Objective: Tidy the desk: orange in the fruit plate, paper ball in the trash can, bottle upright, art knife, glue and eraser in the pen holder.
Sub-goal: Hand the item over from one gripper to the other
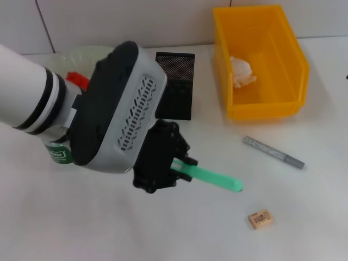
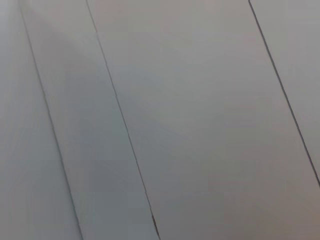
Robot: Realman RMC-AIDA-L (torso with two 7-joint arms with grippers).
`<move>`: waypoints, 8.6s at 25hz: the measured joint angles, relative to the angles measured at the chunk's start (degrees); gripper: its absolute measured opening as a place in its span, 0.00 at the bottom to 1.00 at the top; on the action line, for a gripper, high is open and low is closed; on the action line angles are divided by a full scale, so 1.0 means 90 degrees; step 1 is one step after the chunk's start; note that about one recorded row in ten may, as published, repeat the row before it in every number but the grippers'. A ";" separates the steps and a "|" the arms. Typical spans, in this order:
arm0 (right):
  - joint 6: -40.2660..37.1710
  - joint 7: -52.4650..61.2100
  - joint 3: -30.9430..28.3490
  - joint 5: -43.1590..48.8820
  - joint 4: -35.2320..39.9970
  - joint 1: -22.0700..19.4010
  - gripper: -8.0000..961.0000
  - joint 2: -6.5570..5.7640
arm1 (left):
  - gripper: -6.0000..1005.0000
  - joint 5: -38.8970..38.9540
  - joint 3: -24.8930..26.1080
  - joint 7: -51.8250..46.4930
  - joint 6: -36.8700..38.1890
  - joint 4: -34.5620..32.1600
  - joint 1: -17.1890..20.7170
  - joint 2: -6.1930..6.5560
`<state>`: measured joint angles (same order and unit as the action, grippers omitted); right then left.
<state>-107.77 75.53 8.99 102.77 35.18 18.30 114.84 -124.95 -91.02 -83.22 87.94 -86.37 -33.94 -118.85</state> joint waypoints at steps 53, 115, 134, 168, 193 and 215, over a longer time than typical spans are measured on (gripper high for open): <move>-0.1375 0.4843 0.1419 -0.0438 -0.1133 0.0581 0.72 -0.1456 | 0.20 0.5312 0.0999 -0.4643 0.0439 0.3973 -0.0179 0.0033; 0.0250 -1.1709 0.2159 0.0019 -0.1179 -0.0048 0.70 0.0560 | 0.20 0.4809 0.0914 -0.6313 0.0294 0.5534 0.0174 0.0055; 0.0272 -1.3951 0.2277 0.0056 -0.2233 0.0161 0.70 0.0502 | 0.20 0.4802 0.0910 -0.6579 0.0098 0.5544 0.0214 0.0060; 0.0525 -1.4692 0.2656 0.0055 -0.2601 0.0785 0.69 0.0413 | 0.20 0.4802 0.0876 -0.6847 0.0242 0.5554 0.0168 0.0120; 0.0534 -1.4960 0.2647 -0.0002 -0.2848 0.0827 0.58 0.0440 | 0.20 0.4802 0.0912 -0.6820 0.0298 0.5554 0.0209 0.0082; 0.0717 -1.5006 0.2742 0.0015 -0.2929 0.0885 0.41 0.0453 | 0.20 0.4801 0.0934 -0.6832 0.0309 0.5544 0.0191 0.0071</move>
<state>-101.32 -59.52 33.66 102.90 8.82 26.27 118.92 -81.75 -82.61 -144.71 90.72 -36.47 -32.22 -118.22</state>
